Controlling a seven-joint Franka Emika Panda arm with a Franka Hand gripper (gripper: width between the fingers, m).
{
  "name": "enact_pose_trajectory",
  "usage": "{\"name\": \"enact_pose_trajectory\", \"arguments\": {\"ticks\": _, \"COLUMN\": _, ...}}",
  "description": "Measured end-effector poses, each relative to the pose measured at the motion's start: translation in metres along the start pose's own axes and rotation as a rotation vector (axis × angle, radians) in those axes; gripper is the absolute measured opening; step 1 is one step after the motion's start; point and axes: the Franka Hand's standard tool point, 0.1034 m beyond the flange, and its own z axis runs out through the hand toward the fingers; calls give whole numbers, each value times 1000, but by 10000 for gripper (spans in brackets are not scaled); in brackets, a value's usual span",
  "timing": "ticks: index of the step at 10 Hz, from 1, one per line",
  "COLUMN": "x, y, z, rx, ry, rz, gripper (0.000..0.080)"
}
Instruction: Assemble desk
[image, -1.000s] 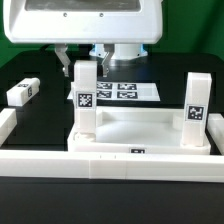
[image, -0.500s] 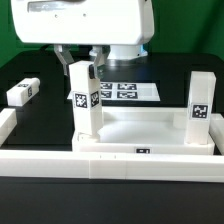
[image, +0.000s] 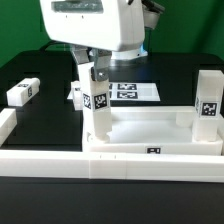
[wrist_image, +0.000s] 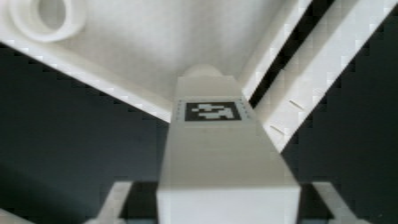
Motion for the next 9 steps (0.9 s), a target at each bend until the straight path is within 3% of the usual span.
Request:
{"name": "enact_pose_trajectory", "arguments": {"ticks": 2, "x": -1, "y": -1, "z": 0, "rx": 1, "ry": -1, "rz": 58, "gripper": 290}}
{"name": "enact_pose_trajectory", "arguments": {"ticks": 3, "x": -2, "y": -1, "z": 0, "rx": 2, "ry": -1, "rz": 64, "gripper": 351}}
{"name": "enact_pose_trajectory", "arguments": {"ticks": 4, "x": -2, "y": -1, "z": 0, "rx": 1, "ry": -2, "rz": 39, "gripper": 488}}
{"name": "enact_pose_trajectory", "arguments": {"ticks": 5, "x": -2, "y": -2, "z": 0, "rx": 1, "ry": -2, "rz": 16, "gripper": 488}}
{"name": "enact_pose_trajectory", "arguments": {"ticks": 6, "x": -4, "y": -3, "z": 1, "rx": 1, "ry": -3, "rz": 5, "gripper": 612}}
{"name": "enact_pose_trajectory", "arguments": {"ticks": 9, "x": -9, "y": -6, "z": 1, "rx": 0, "ry": -3, "rz": -252, "gripper": 648}}
